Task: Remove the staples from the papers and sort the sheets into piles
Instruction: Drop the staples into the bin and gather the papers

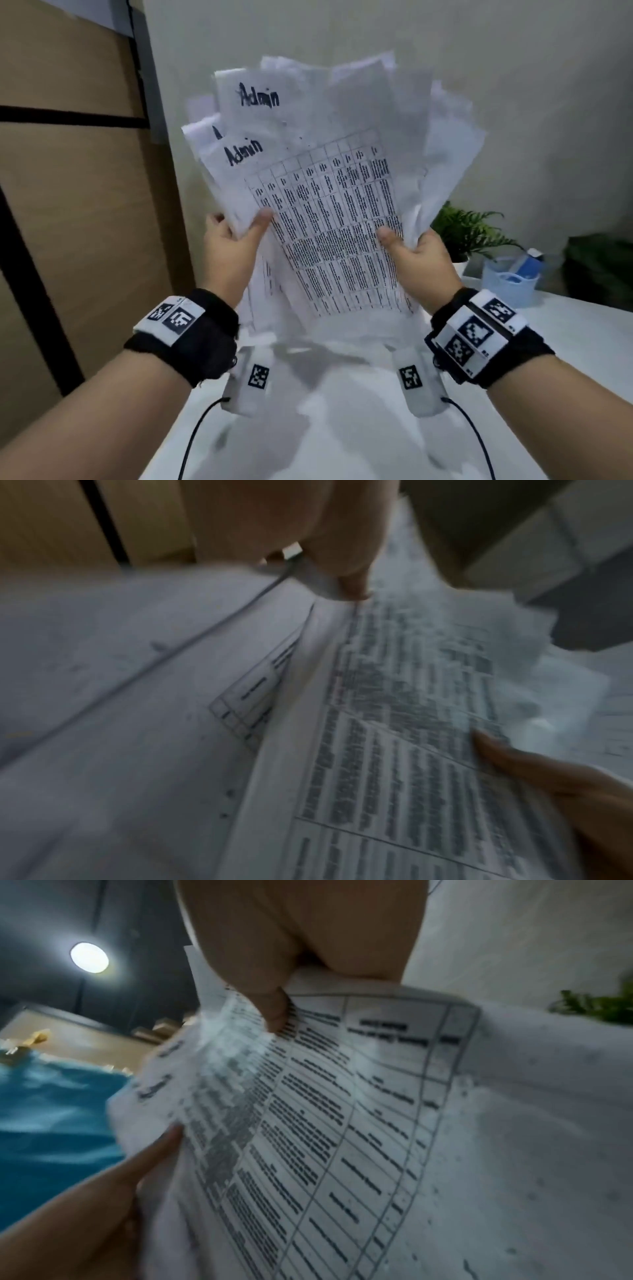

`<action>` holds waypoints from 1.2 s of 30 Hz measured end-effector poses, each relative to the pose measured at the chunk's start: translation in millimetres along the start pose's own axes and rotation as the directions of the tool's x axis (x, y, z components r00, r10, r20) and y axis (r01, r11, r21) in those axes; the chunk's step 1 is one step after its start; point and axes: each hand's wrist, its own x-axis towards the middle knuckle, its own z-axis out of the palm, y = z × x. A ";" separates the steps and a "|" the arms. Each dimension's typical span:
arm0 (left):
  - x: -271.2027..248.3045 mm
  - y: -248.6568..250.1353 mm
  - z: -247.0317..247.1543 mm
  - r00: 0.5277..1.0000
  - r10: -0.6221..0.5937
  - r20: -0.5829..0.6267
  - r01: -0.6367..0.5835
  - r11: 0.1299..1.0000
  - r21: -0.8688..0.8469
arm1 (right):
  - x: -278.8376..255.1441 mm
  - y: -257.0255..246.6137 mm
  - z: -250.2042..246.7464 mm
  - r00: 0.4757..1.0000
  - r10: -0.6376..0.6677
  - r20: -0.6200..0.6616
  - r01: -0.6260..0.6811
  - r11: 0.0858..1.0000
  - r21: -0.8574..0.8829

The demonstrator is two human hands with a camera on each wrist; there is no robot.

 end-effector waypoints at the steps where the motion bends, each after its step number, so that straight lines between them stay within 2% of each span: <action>1: -0.6 0.5 1.3 0.999 0.008 0.046 -0.007 0.999 -0.033 | -2.8 -0.8 -6.6 1.000 0.010 -0.002 -0.010 0.998 0.056; 4: -4.0 -0.4 5.8 0.966 -0.047 0.253 0.062 0.997 -0.051 | -4.8 9.7 -29.7 0.995 -0.006 0.102 -0.009 0.990 0.142; 7: -8.6 3.4 16.8 0.949 -0.077 0.307 0.079 0.997 0.008 | -4.2 19.8 -51.5 0.991 0.013 0.130 -0.040 0.978 0.206; 11: -15.7 9.2 37.6 0.973 0.003 0.231 0.009 0.999 -0.053 | -3.3 19.2 -63.8 1.000 0.012 0.007 -0.013 0.979 0.204; 14: -20.2 11.4 52.8 0.996 -0.008 0.093 0.014 0.998 -0.065 | -4.9 19.9 -63.1 0.996 0.012 -0.091 0.002 0.988 0.155; 16: -21.9 11.5 58.2 1.000 0.017 0.009 -0.016 0.997 -0.078 | -10.2 20.9 -59.3 0.998 -0.005 -0.068 0.014 0.991 0.132; 18: -24.1 17.1 60.3 0.999 0.047 -0.028 -0.049 0.994 -0.095 | -17.6 21.0 -56.6 1.000 -0.029 0.010 0.028 0.996 0.086; 20: -27.7 17.8 58.3 0.998 0.050 0.037 -0.049 0.998 -0.024 | -25.0 18.8 -57.8 0.999 -0.021 0.034 0.017 0.994 0.105; 23: -35.2 8.4 50.5 0.984 0.006 0.181 -0.039 0.983 0.181 | -28.8 21.3 -65.0 0.996 0.076 -0.042 -0.068 0.983 0.170; 26: -37.4 7.0 45.6 0.988 0.057 0.145 -0.100 0.946 0.307 | -27.5 22.8 -68.0 0.994 0.110 -0.014 -0.109 0.992 0.064; 30: -31.9 14.4 43.1 0.999 0.038 -0.004 -0.036 0.982 0.183 | -23.1 22.2 -70.1 0.984 0.172 0.050 -0.174 0.984 0.028; 32: -36.4 17.5 44.0 1.000 0.002 -0.010 0.000 0.984 0.178 | -26.1 24.6 -67.6 0.981 0.175 0.084 -0.180 0.982 0.060; 36: -48.1 15.3 47.8 0.992 -0.055 0.115 0.037 0.987 0.156 | -33.6 24.0 -54.6 0.990 0.089 -0.113 -0.081 0.994 0.079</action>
